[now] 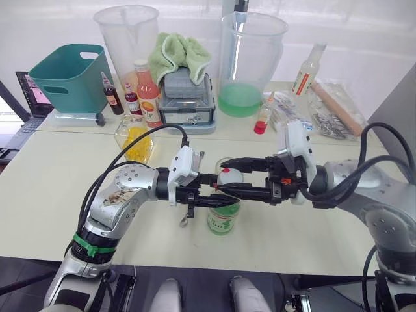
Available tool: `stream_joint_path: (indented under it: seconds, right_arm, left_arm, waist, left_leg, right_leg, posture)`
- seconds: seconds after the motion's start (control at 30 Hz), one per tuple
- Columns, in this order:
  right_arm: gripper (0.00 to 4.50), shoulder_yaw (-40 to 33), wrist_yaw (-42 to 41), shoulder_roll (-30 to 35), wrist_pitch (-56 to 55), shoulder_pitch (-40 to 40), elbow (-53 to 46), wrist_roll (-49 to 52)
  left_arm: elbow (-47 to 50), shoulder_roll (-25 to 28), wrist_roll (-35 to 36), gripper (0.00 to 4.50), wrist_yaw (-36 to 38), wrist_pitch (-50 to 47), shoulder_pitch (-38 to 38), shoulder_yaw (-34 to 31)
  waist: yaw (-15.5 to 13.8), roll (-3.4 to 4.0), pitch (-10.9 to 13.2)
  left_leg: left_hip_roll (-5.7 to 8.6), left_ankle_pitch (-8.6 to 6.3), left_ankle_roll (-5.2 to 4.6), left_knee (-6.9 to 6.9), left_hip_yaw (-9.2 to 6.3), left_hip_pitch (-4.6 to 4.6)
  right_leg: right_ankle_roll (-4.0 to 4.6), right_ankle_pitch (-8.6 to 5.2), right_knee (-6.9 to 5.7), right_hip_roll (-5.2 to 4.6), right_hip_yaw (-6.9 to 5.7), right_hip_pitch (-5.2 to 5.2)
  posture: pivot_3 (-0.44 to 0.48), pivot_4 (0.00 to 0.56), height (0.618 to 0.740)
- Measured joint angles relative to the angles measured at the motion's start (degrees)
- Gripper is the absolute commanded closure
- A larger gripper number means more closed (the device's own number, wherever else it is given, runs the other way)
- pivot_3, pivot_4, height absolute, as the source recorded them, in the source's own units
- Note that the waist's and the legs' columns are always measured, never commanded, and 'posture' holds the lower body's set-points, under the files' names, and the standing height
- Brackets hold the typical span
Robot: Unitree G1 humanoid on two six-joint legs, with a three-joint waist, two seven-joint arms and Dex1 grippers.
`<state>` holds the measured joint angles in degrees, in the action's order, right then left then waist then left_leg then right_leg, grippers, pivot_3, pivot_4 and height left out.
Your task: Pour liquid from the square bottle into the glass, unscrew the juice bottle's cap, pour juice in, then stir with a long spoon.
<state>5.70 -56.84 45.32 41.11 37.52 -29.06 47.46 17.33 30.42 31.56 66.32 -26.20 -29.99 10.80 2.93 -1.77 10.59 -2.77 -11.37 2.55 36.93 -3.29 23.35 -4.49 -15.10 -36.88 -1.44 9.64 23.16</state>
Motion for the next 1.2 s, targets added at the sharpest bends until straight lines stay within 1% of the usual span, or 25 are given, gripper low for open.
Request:
stream_joint_path:
  seconds: [0.1,0.2,0.27,0.33,0.4,0.43,0.57,0.6,0.7,0.8,0.9,1.0,1.1,1.2]
  right_arm:
    - [2.80,3.33,-10.58,-0.24,-6.33,3.72,6.67,-3.77]
    - [2.80,8.56,-24.00,-1.20,-11.99,11.93,16.31,-7.77]
    - [2.80,10.65,-29.64,-2.60,-14.05,15.50,20.99,-9.46]
    - [2.80,12.01,-32.19,-3.61,-15.35,17.61,24.02,-10.36]
    - [1.78,13.03,-32.78,-3.61,-16.04,18.74,25.32,-10.43]
    - [1.42,13.24,-32.88,-3.48,-16.24,18.99,25.63,-11.00]
    - [0.08,13.17,-32.92,-3.03,-15.72,19.19,28.19,-12.23]
    - [0.03,12.83,-32.86,-3.08,-15.26,19.17,28.22,-12.30]
    - [0.03,10.04,-31.59,-2.80,-11.92,18.77,27.20,-11.55]
    - [0.03,4.74,-27.25,-1.03,-6.59,15.07,21.73,-8.36]
    - [0.03,-1.87,-20.19,0.83,-1.06,8.87,13.62,-4.05]
    - [0.03,-6.65,-11.99,1.29,4.60,2.66,4.89,0.88]
    - [0.03,-9.26,-2.90,-0.09,8.85,-1.73,-1.64,4.83]
    - [0.03,-9.40,4.48,-1.46,10.62,-4.70,-5.80,5.64]
  left_arm:
    - [1.04,0.35,-0.09,3.22,-0.15,0.08,0.35,0.16]
    - [2.92,1.00,-0.47,3.22,-0.83,0.07,0.93,0.35]
    - [3.37,1.26,-0.57,3.22,-1.10,0.07,1.03,0.44]
    - [3.33,1.50,-0.54,3.22,-1.33,0.09,1.03,0.35]
    - [3.18,1.54,-0.51,3.22,-1.56,0.09,1.03,0.33]
    - [3.16,1.64,-0.37,3.22,-1.47,0.09,1.07,0.27]
    - [3.11,1.94,-0.14,3.22,-1.26,0.24,1.11,0.16]
    - [3.01,1.93,-0.14,3.22,-1.15,0.32,1.05,0.19]
    - [2.29,1.67,-0.15,3.22,-0.82,1.03,0.82,0.51]
    - [1.60,1.05,-0.14,3.22,-0.51,1.36,0.48,0.88]
    - [0.52,0.59,-0.14,3.22,-0.17,1.80,0.08,1.37]
    - [-0.56,0.33,-0.16,3.22,0.32,2.20,-0.48,1.68]
    - [-1.49,-0.08,-0.21,3.22,0.81,2.36,-0.90,1.91]
    - [-2.26,-0.62,-0.26,3.22,1.40,2.47,-1.27,2.16]
  waist:
    - [0.22,0.00,0.00]
    - [0.84,0.00,0.00]
    - [0.98,0.00,0.00]
    - [0.96,0.00,0.00]
    - [0.95,0.00,0.00]
    - [0.95,0.00,0.00]
    - [1.02,0.00,0.00]
    - [1.02,0.00,0.00]
    - [1.00,0.00,0.00]
    - [0.46,0.00,0.00]
    - [0.10,0.00,0.00]
    - [-0.05,0.00,0.00]
    - [-0.11,0.00,0.00]
    - [-0.29,0.00,0.00]
  left_leg:
    - [-0.01,0.00,0.00,-0.02,-0.01,0.00]
    - [-0.01,0.00,0.00,-0.02,0.00,-0.02]
    - [-0.02,0.00,0.00,-0.04,-0.05,-0.02]
    - [-0.02,0.00,0.00,-0.04,-0.05,0.00]
    - [-0.02,0.00,0.00,-0.04,-0.05,0.01]
    - [-0.02,0.00,0.00,-0.04,-0.05,0.01]
    - [-0.02,0.00,0.00,-0.04,-0.04,0.00]
    - [-0.02,0.00,0.00,-0.04,-0.04,0.00]
    - [-0.02,0.00,0.00,-0.04,-0.05,0.01]
    - [0.00,0.00,0.00,-0.03,-0.07,0.05]
    - [0.01,0.00,0.00,-0.03,-0.06,0.06]
    - [0.01,0.00,0.00,-0.03,-0.06,0.02]
    - [0.01,0.00,0.01,0.01,-0.04,0.00]
    - [0.02,0.00,0.01,0.03,-0.04,0.03]
  right_leg:
    - [0.00,0.00,-0.01,0.01,0.00,-0.01]
    - [0.00,0.00,-0.02,0.00,0.00,-0.03]
    - [0.01,0.00,-0.06,0.03,-0.02,-0.02]
    - [0.01,0.00,-0.06,0.02,-0.02,0.00]
    - [0.01,0.00,-0.05,0.01,-0.02,-0.01]
    - [0.01,0.00,-0.05,0.01,-0.02,0.00]
    - [0.02,0.00,-0.10,0.02,-0.02,0.02]
    - [0.02,0.00,-0.12,0.02,-0.02,0.03]
    - [0.03,0.00,-0.12,0.02,-0.02,0.03]
    - [0.02,0.00,-0.10,0.01,-0.03,0.02]
    - [0.02,0.00,-0.09,0.00,-0.03,0.04]
    - [0.01,0.00,-0.11,0.01,-0.02,0.03]
    - [0.01,0.00,-0.12,0.01,0.00,0.00]
    - [0.01,0.00,-0.10,0.00,0.00,0.01]
  posture:
    - [0.000,0.150,0.728]
    - [0.000,0.150,0.728]
    - [0.000,0.150,0.728]
    - [0.000,0.150,0.728]
    - [0.000,0.150,0.728]
    - [0.000,0.150,0.728]
    - [0.000,0.150,0.728]
    - [0.000,0.150,0.728]
    - [0.000,0.150,0.728]
    - [0.000,0.150,0.728]
    - [0.000,0.150,0.728]
    - [0.000,0.150,0.728]
    - [0.000,0.150,0.728]
    - [0.000,0.150,0.728]
